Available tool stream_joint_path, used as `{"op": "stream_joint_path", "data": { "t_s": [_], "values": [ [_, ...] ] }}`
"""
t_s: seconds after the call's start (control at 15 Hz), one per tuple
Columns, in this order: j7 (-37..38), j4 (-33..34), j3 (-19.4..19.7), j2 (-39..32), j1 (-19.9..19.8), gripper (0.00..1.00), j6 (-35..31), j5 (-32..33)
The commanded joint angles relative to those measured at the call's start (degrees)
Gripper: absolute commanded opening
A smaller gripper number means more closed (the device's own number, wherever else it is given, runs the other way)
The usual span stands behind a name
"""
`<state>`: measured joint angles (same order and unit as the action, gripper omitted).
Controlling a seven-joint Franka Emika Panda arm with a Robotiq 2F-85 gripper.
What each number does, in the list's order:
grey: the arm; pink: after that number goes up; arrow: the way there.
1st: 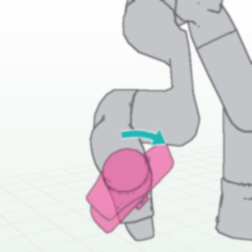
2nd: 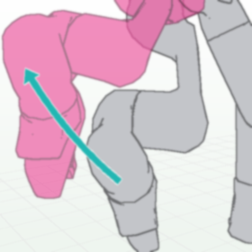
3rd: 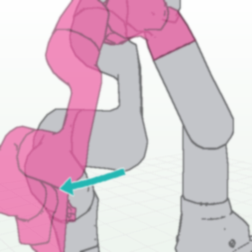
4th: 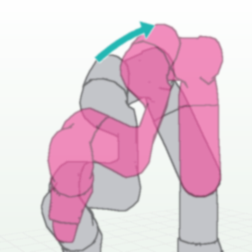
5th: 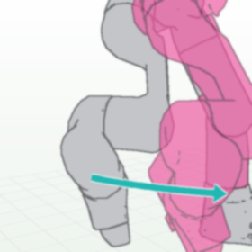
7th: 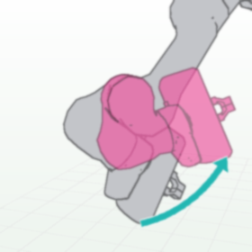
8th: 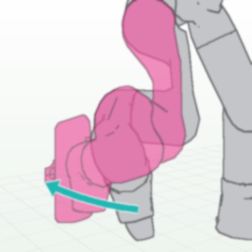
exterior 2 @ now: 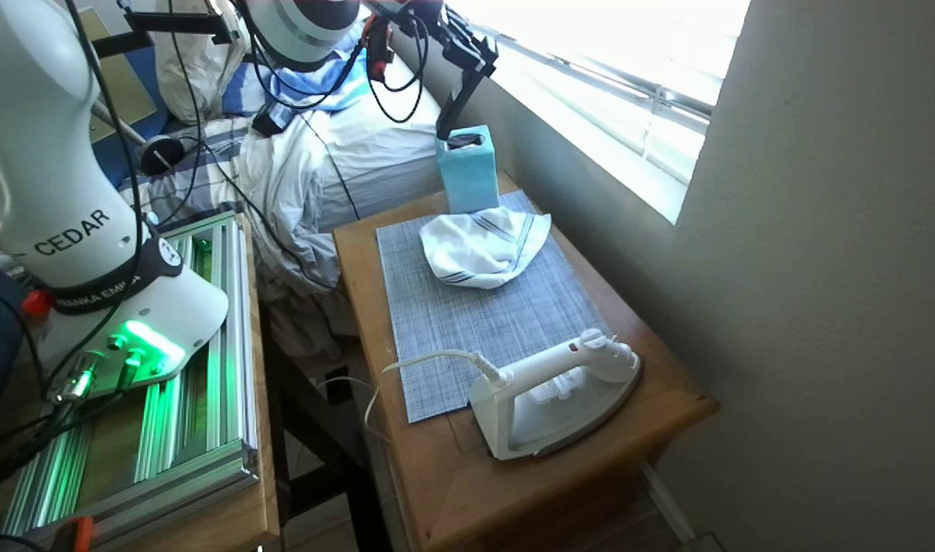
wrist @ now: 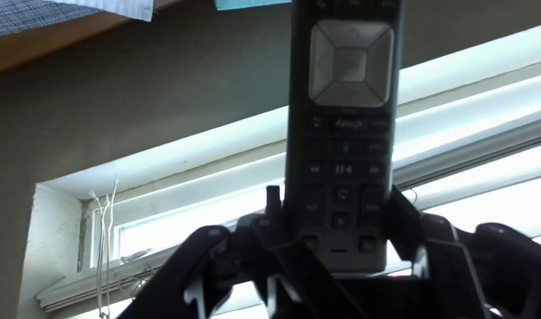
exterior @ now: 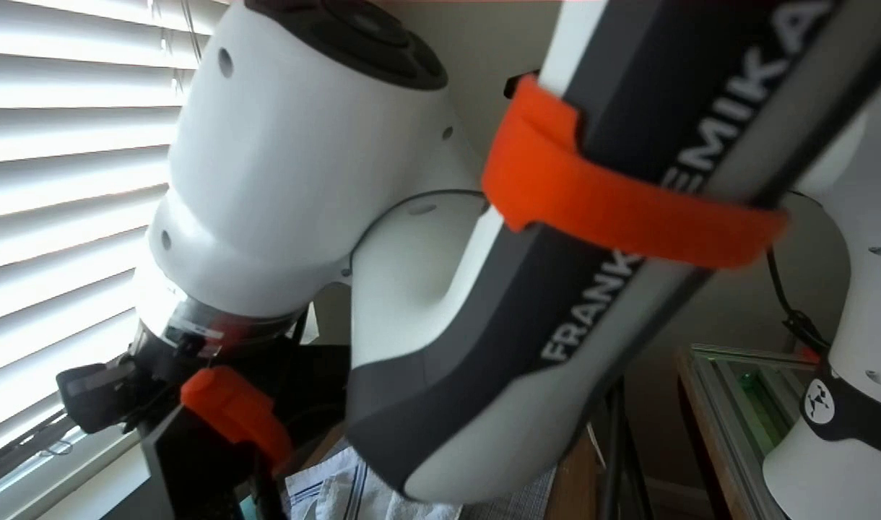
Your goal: Put the remote in the tissue box
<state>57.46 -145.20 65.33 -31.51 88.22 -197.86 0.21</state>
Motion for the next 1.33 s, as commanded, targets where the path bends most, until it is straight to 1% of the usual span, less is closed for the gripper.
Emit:
{"op": "stream_joint_path", "data": {
  "t_s": [0.0,0.07,0.2,0.27,0.33,0.4,0.53,0.6,0.73,0.87,0.93,1.0,1.07,1.13,1.27],
  "values": [
    [-10.95,-1.55,0.37,-1.43,3.92,0.32,-0.93,-14.49],
    [-13.96,-1.56,0.96,-1.52,4.81,0.32,-0.84,-17.64],
    [-20.04,-1.45,0.72,0.54,4.39,0.32,-0.50,-21.22],
    [-23.08,-1.44,0.21,2.55,3.37,0.32,-0.62,-21.74],
    [-26.90,-2.03,-0.97,7.86,1.26,0.32,-0.63,-19.95],
    [-25.06,-0.38,-2.50,0.40,2.17,0.57,-0.36,-25.21],
    [-28.48,-0.43,-2.95,3.32,0.88,0.57,-0.38,-25.28],
    [-29.58,-0.51,-3.08,4.62,0.39,0.32,-0.42,-25.27],
    [-35.25,-0.85,-6.00,9.77,-3.31,0.32,-0.40,-22.89],
    [-38.31,-0.79,-8.97,11.39,-6.59,0.32,-1.33,-22.34],
    [-34.89,-1.03,-7.72,10.89,-6.60,0.32,-1.69,-17.44],
    [-35.74,-1.07,-8.65,11.84,-8.34,0.32,-2.64,-16.02],
    [-41.04,-0.70,-12.42,13.88,-11.99,0.32,-3.69,-19.27],
    [-42.15,-0.70,-14.04,15.06,-14.24,0.32,-4.53,-18.60],
    [-44.66,-0.13,-20.01,16.98,-20.95,0.32,-6.20,-17.85]
  ]
}}
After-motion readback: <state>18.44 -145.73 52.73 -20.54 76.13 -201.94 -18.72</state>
